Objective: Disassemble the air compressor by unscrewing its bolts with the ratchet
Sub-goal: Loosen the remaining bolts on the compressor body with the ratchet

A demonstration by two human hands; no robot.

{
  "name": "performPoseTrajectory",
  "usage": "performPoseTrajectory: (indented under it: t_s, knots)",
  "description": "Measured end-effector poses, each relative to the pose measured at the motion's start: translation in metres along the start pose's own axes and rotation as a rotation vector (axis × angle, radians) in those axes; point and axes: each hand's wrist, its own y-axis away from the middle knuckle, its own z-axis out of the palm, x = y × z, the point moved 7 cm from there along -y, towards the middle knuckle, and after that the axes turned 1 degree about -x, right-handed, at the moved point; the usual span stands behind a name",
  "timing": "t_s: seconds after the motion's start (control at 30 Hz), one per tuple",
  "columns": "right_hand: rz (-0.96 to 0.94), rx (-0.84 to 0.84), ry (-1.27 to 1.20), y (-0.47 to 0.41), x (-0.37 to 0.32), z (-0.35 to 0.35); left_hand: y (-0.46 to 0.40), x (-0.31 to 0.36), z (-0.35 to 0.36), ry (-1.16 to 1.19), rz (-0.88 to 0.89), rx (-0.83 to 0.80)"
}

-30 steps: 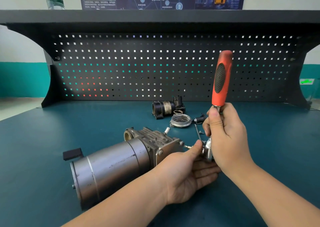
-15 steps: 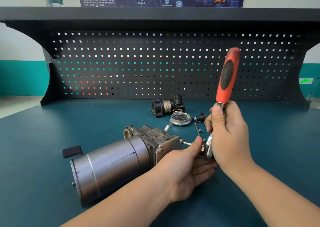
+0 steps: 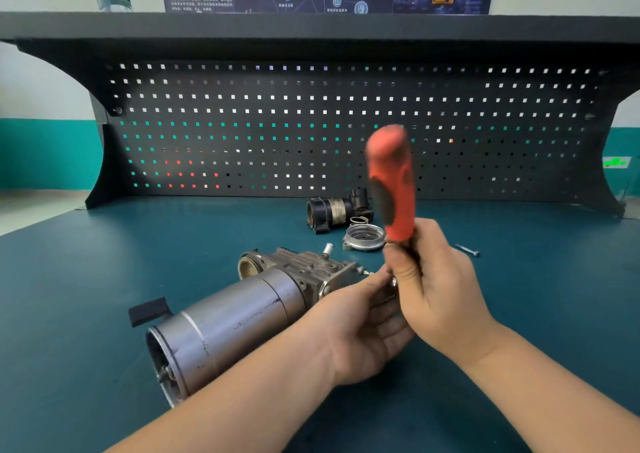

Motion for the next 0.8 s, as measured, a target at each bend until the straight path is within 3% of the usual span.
performPoseTrajectory:
  t_s: [0.17, 0.47, 0.53, 0.63, 0.73, 0.8]
  knots:
    - [0.237, 0.053, -0.153, 0.001, 0.022, -0.007, 0.005, 0.001, -0.003, -0.111, -0.147, -0.056]
    - [-0.044, -0.118, 0.050, -0.004, -0.003, 0.012, -0.009, -0.003, -0.003, 0.116, -0.015, 0.044]
    - [0.098, -0.086, -0.038, -0.002, 0.007, 0.013, -0.010, -0.001, -0.004, 0.158, 0.004, 0.058]
    - [0.406, 0.090, -0.184, 0.002, 0.037, 0.006, -0.012, -0.001, -0.006, 0.209, 0.021, 0.106]
    - [0.881, 0.275, -0.387, 0.019, 0.082, 0.005, -0.014, -0.002, -0.006, 0.207, 0.015, 0.121]
    - [1.242, 0.390, -0.703, 0.042, 0.101, 0.020, -0.015, -0.001, -0.007, 0.206, 0.025, 0.124]
